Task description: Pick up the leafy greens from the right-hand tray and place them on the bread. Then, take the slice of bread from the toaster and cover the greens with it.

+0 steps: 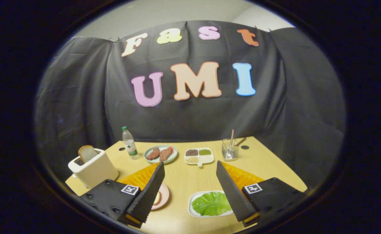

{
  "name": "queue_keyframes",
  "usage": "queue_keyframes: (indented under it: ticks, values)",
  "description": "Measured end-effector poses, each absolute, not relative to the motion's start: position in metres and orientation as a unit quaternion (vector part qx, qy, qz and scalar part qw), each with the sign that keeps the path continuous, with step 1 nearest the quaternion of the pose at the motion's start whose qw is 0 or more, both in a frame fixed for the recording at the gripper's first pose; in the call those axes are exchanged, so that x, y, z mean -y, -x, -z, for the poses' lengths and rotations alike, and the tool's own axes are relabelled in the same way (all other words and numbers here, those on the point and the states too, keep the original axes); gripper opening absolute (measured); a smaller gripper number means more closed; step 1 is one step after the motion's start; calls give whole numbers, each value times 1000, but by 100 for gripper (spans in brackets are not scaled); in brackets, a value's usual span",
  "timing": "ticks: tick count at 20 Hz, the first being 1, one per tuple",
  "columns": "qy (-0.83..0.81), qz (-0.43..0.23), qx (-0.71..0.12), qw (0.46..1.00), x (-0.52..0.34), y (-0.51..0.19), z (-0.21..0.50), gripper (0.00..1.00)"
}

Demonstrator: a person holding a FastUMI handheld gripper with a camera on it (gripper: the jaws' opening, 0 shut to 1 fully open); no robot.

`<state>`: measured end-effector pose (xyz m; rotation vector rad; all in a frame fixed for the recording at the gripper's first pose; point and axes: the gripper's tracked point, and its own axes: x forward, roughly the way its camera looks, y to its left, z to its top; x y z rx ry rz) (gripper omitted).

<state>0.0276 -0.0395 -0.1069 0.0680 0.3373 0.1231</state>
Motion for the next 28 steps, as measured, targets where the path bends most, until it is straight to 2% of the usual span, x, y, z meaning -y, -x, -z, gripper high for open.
queue_keyframes:
  ticks: [7,14,20,24,28]
  values:
    - [-29,-41,-287,957,123,-44,202,99]
    - [-53,-52,-400,914,164,-55,288,97]
    - [-89,-75,-476,872,163,-47,323,91]
    - [-104,-84,-497,857,157,-46,331,87]
    - [-99,-89,-515,847,152,-42,338,59]
